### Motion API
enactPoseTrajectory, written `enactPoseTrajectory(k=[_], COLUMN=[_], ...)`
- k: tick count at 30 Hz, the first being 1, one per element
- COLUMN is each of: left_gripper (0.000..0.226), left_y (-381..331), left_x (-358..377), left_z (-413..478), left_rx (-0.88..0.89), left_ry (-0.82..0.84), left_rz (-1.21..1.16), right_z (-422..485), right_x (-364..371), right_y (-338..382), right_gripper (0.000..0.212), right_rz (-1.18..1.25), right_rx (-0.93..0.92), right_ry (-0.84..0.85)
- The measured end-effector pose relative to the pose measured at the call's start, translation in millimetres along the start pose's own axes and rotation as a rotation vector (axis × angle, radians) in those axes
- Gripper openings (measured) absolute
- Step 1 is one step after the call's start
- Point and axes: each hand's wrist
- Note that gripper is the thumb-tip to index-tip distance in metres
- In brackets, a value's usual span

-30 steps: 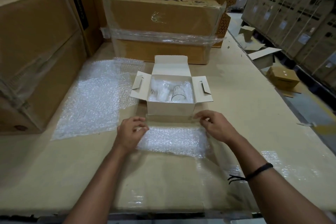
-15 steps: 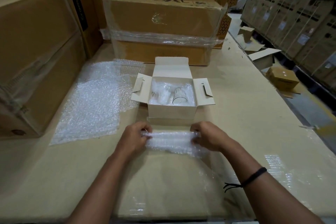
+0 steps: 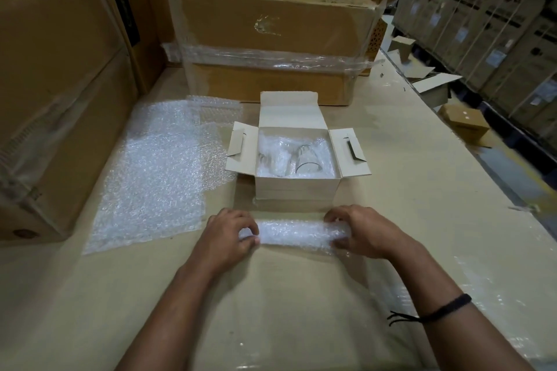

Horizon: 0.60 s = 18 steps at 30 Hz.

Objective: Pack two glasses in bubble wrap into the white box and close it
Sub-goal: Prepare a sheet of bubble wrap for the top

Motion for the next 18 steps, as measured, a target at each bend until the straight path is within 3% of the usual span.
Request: enactPoseTrajectory(k=[4,6,10,15,18], left_gripper=[0.017,0.025,0.029,0.024,0.019], left_y=[-3,-3,-7,-13,-19], left_x=[-4,-4,-12,-28,-34], left_z=[2,3,6,25,38], left_rx=[0.004,0.024,-0.004,-0.159,-0.234], left_ry=[-0.005,-0.059,-0.241,-0.472,-0.531], left_rz=[-0.092,-0.137,-0.213,-0.334,-0.38], right_z=[3,5,9,26,52], right_x=[-1,-2,-17,-61,-90], right_y=[11,17,19,17,17], right_gripper=[0.032,0.028,0.031,0.035,0.035], right_rz=[-0.042,0.054,0.506,1.174,1.381], right_rx=[0.077,0.098,0.052,-0.017,-0.067], right_ry=[-0.036,-0.093,-0.196,0.087,0.095])
Point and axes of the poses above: each hand's wrist, its own z-axis towards the middle knuckle, its own x-axis out of the palm, y = z × x, and after that the axes turned 11 degrees about z, right-handed
